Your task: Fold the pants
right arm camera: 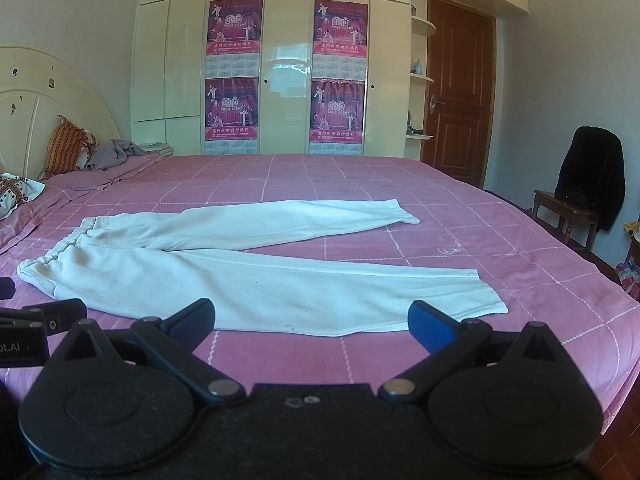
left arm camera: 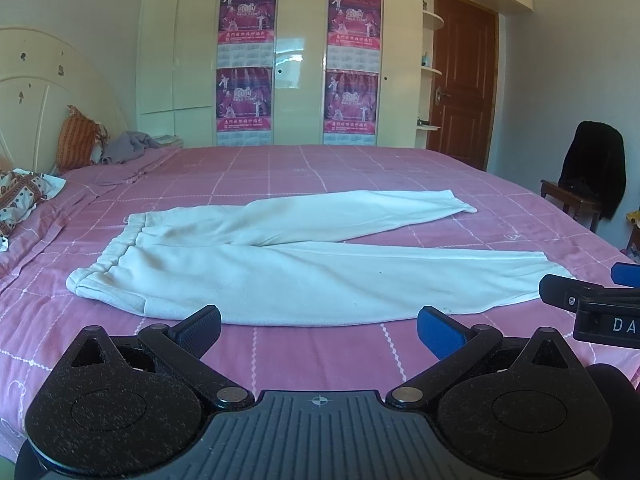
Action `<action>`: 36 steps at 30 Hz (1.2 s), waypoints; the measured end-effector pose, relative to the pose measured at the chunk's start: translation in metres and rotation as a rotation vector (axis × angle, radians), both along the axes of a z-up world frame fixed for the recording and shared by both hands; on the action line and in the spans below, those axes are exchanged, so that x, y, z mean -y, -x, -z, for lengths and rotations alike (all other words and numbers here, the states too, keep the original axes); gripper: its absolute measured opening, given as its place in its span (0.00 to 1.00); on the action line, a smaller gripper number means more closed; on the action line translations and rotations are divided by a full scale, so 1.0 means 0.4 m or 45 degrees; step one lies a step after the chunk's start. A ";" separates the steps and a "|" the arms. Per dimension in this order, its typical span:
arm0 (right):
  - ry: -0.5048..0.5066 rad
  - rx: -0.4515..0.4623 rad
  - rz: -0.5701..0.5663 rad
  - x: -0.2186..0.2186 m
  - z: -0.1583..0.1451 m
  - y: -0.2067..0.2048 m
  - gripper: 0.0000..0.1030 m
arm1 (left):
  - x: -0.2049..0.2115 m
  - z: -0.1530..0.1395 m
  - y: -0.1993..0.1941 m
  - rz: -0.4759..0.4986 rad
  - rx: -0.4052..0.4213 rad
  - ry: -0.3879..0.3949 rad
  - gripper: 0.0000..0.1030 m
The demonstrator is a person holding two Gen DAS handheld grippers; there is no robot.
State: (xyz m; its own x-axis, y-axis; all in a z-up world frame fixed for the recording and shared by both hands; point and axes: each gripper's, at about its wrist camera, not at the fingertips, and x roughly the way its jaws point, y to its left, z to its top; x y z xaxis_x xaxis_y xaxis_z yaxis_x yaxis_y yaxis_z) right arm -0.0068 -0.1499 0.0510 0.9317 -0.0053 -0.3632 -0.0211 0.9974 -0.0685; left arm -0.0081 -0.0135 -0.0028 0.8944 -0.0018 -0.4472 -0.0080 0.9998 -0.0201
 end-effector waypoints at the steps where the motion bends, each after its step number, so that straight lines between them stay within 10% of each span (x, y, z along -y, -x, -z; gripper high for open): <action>1: 0.000 0.000 -0.001 0.000 0.000 0.000 1.00 | 0.000 0.000 0.000 0.001 -0.001 0.000 1.00; 14: -0.001 0.001 -0.002 0.000 0.000 0.001 1.00 | -0.003 0.001 -0.002 -0.005 -0.010 -0.011 1.00; 19: -0.016 0.006 -0.037 0.008 -0.003 -0.004 1.00 | -0.055 0.004 -0.028 -0.071 -0.041 0.144 1.00; 24: -0.015 -0.045 -0.138 0.009 0.004 -0.076 1.00 | -0.130 0.060 -0.159 -0.076 -0.251 0.314 1.00; 32: -0.057 0.076 -0.314 -0.027 -0.054 -0.297 1.00 | -0.232 0.029 -0.413 0.014 -0.163 0.270 1.00; 36: -0.018 -0.116 -0.536 -0.085 -0.055 -0.505 0.95 | -0.396 0.033 -0.621 -0.063 -0.177 0.219 1.00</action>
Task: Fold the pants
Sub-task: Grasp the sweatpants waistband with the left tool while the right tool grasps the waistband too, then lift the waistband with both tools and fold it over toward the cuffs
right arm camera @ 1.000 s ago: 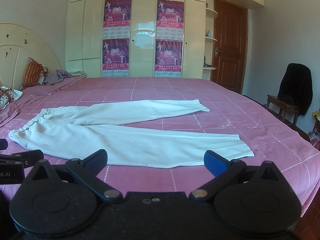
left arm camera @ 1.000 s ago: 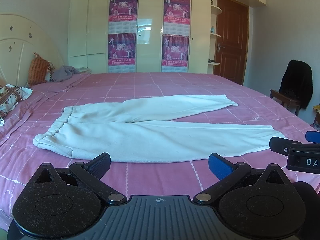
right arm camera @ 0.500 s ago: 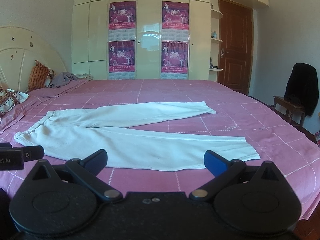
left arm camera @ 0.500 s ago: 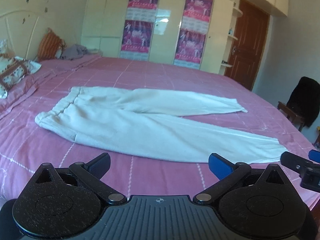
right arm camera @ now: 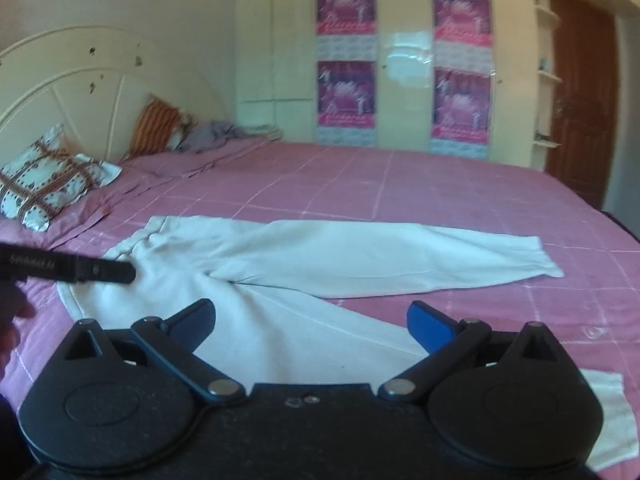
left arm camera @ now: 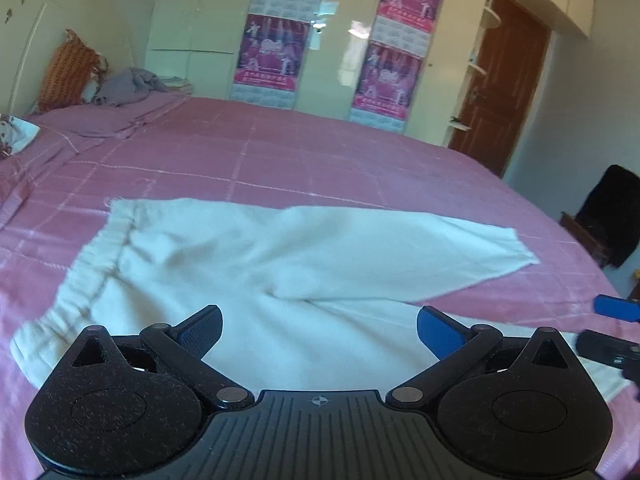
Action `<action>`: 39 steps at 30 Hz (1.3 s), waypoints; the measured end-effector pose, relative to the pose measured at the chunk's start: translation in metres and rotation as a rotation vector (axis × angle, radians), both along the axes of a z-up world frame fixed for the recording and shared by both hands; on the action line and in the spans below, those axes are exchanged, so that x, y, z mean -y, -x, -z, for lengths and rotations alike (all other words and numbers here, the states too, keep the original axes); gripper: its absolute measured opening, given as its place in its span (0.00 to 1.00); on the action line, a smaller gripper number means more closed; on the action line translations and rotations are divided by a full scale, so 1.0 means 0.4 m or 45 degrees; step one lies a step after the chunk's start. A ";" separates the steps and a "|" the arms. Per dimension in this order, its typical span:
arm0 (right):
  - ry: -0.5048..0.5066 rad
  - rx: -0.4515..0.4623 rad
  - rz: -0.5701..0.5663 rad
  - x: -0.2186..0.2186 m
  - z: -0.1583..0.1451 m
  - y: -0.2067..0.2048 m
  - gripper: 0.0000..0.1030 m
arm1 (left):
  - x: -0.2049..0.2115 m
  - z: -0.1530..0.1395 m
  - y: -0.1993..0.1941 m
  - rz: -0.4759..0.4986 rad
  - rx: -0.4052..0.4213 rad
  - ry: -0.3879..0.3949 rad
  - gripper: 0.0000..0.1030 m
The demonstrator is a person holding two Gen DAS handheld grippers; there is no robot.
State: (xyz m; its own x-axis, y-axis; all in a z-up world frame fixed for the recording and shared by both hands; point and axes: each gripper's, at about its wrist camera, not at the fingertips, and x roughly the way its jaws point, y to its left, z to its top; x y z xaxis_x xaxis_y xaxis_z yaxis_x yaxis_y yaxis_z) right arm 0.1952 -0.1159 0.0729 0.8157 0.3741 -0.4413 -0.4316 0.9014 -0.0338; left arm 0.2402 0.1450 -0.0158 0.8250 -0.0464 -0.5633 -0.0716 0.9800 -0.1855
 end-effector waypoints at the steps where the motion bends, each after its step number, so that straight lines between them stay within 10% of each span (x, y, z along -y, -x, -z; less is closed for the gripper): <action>1: 0.001 -0.008 -0.044 -0.014 -0.006 -0.042 0.93 | -0.046 0.006 -0.049 0.003 -0.010 -0.032 1.00; 5: 0.028 -0.023 -0.165 -0.080 -0.027 -0.222 0.73 | -0.247 0.039 -0.237 -0.085 -0.070 -0.189 0.59; 9: 0.072 -0.060 -0.254 -0.151 -0.010 -0.435 0.49 | -0.425 0.103 -0.396 -0.113 -0.164 -0.233 0.65; 21: 0.349 -0.176 -0.424 -0.382 0.148 -0.877 0.59 | -0.623 0.259 -0.618 0.098 -0.255 -0.136 0.67; 29: 0.608 -0.294 -0.601 -0.460 0.216 -0.993 0.57 | -0.635 0.299 -0.683 0.235 -0.266 -0.057 0.45; 33: 0.594 -0.365 -0.658 -0.457 0.221 -0.989 0.11 | -0.642 0.294 -0.670 0.247 -0.247 0.004 0.17; 39: 0.543 -0.180 -0.589 -0.413 0.144 -0.866 0.07 | -0.620 0.179 -0.530 0.257 -0.022 -0.115 0.13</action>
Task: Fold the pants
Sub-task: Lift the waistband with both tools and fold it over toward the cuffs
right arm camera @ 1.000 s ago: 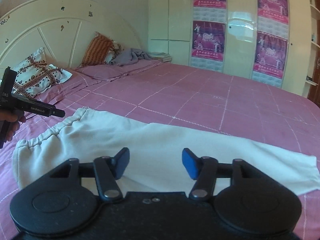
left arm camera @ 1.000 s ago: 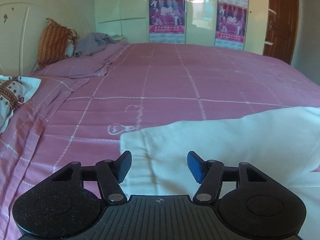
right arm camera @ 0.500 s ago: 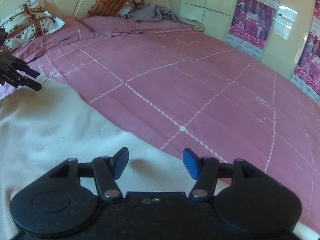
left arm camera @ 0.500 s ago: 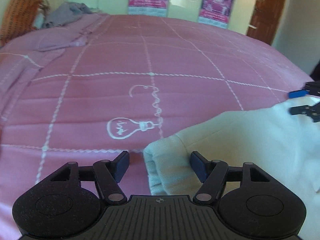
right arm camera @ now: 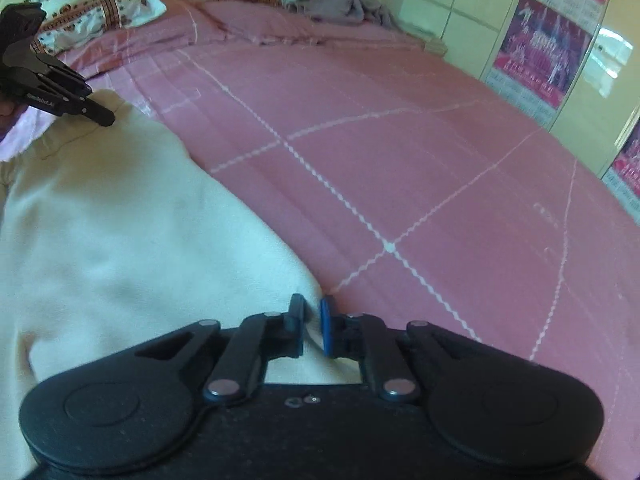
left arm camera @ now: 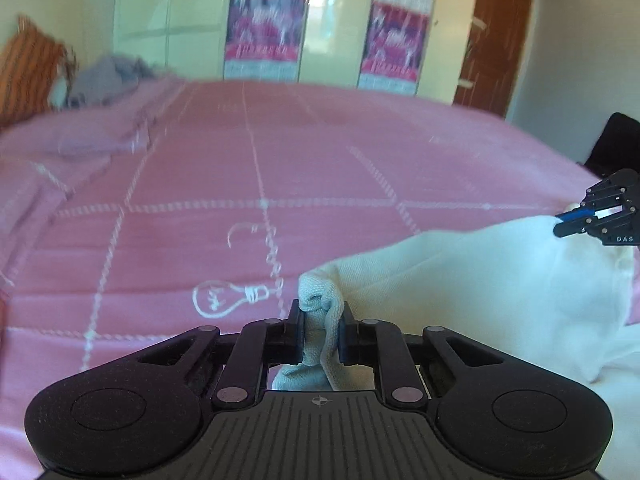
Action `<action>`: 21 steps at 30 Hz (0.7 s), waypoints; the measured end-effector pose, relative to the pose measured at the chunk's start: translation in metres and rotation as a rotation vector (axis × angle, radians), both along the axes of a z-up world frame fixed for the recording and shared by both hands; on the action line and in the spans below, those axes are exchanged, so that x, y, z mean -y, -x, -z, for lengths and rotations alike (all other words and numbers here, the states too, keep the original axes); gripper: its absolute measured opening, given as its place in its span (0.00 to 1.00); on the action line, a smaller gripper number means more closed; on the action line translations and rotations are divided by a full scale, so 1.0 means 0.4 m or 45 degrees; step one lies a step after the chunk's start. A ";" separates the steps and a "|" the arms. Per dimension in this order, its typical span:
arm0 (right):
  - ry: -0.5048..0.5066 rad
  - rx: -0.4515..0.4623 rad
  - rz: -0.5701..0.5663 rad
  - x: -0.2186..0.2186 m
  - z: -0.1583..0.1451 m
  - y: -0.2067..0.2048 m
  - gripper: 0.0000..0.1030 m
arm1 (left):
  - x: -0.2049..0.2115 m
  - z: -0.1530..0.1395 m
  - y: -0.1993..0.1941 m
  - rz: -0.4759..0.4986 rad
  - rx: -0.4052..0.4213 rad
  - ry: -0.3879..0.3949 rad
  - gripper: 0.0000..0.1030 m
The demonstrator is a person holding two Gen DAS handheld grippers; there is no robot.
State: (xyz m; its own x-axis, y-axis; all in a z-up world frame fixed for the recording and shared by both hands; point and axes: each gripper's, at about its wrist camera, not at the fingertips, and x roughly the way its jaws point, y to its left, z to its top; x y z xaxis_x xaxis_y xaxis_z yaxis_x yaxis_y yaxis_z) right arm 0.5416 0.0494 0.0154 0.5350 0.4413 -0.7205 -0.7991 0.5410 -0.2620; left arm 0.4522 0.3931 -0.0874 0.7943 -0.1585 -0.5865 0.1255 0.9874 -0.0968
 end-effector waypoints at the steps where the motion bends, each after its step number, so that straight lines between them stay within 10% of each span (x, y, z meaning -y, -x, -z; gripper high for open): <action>1: -0.040 0.043 -0.002 0.020 -0.030 0.041 0.08 | 0.000 -0.022 0.035 0.015 0.030 0.001 0.13; 9: -0.043 0.366 -0.147 0.157 -0.123 0.485 0.08 | 0.067 -0.109 0.366 0.106 0.160 -0.078 0.11; 16: -0.049 0.171 0.053 0.179 0.058 0.632 0.14 | 0.166 0.030 0.522 -0.035 -0.064 -0.202 0.11; 21: -0.172 0.029 0.343 0.232 0.078 0.679 0.61 | 0.176 -0.008 0.641 -0.199 -0.070 -0.171 0.37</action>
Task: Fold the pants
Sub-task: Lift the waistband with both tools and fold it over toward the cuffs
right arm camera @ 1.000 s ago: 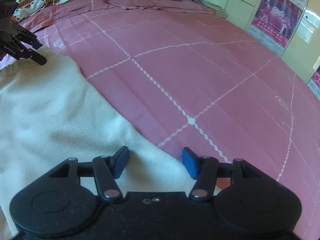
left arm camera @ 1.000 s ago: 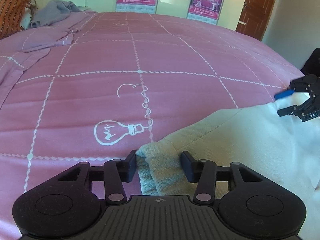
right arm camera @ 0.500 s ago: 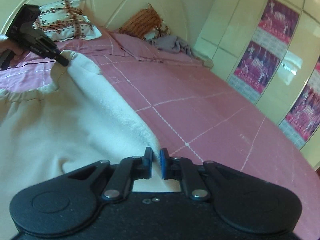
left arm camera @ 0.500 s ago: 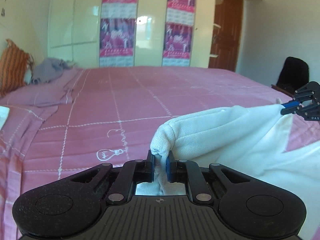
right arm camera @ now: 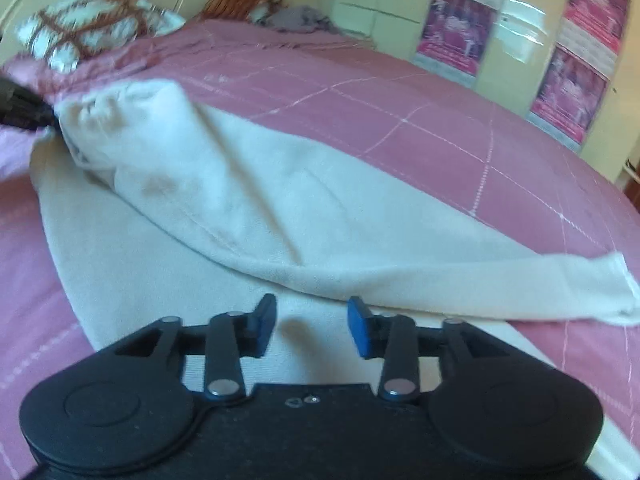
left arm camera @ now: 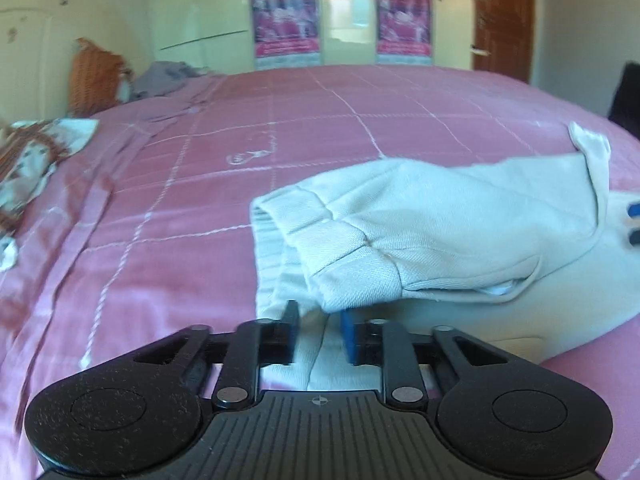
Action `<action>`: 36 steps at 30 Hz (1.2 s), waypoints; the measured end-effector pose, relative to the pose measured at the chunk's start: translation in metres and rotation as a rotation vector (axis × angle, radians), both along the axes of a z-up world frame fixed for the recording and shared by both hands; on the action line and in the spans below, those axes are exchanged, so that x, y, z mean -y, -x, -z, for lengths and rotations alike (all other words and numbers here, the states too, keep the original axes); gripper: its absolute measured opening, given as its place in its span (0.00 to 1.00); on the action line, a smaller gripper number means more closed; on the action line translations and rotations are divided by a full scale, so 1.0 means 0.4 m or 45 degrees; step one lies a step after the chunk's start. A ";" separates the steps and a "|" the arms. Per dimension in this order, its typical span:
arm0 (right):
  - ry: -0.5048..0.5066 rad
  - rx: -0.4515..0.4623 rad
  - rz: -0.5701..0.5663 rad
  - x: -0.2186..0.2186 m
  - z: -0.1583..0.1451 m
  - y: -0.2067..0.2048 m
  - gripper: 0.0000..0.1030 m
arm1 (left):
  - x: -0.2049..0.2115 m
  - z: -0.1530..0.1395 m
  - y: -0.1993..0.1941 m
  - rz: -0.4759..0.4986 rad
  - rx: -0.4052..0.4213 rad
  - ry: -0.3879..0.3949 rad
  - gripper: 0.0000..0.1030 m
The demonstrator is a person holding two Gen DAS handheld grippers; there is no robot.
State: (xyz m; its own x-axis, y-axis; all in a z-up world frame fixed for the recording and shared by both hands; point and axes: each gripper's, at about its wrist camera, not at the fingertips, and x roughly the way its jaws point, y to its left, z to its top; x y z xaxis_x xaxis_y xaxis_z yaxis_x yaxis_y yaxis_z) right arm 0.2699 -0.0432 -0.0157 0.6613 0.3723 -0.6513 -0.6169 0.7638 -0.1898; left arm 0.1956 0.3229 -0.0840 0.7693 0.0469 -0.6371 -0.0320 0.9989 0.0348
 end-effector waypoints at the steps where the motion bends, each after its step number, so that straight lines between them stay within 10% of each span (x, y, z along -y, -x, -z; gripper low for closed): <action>1: -0.090 -0.030 0.025 0.027 -0.021 0.012 0.64 | -0.002 -0.017 0.019 -0.044 0.011 0.006 0.42; 3: -0.221 -0.083 0.069 0.067 -0.049 0.022 0.64 | -0.006 -0.050 0.051 -0.128 0.064 0.069 0.48; 8: -0.503 -0.318 0.330 0.128 -0.066 -0.072 0.61 | -0.027 -0.043 0.041 -0.230 0.047 0.671 0.48; 12: -0.702 -0.551 0.590 0.147 -0.029 -0.163 0.58 | -0.034 0.029 0.003 -0.347 -0.065 0.927 0.48; 17: -0.676 -0.677 0.821 0.149 0.021 -0.251 0.54 | -0.030 0.083 -0.032 -0.422 -0.130 1.015 0.38; 23: -0.579 -0.633 0.852 0.152 0.062 -0.292 0.07 | -0.052 0.092 -0.058 -0.397 -0.102 1.045 0.16; 31: -0.871 -0.393 0.581 0.258 -0.050 -0.047 0.07 | -0.148 -0.032 -0.039 -0.197 -0.070 0.959 0.16; 36: -0.744 -0.428 0.581 0.210 0.051 0.059 0.09 | -0.173 0.079 -0.019 -0.259 -0.288 0.910 0.16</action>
State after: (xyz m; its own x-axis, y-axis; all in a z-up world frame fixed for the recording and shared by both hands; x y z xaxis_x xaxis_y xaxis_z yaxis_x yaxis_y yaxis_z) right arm 0.2464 -0.1271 -0.0361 0.6341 0.4543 -0.6258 -0.1737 0.8722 0.4572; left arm 0.2030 0.3920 -0.1154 0.6375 -0.3082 -0.7061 -0.2862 0.7562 -0.5884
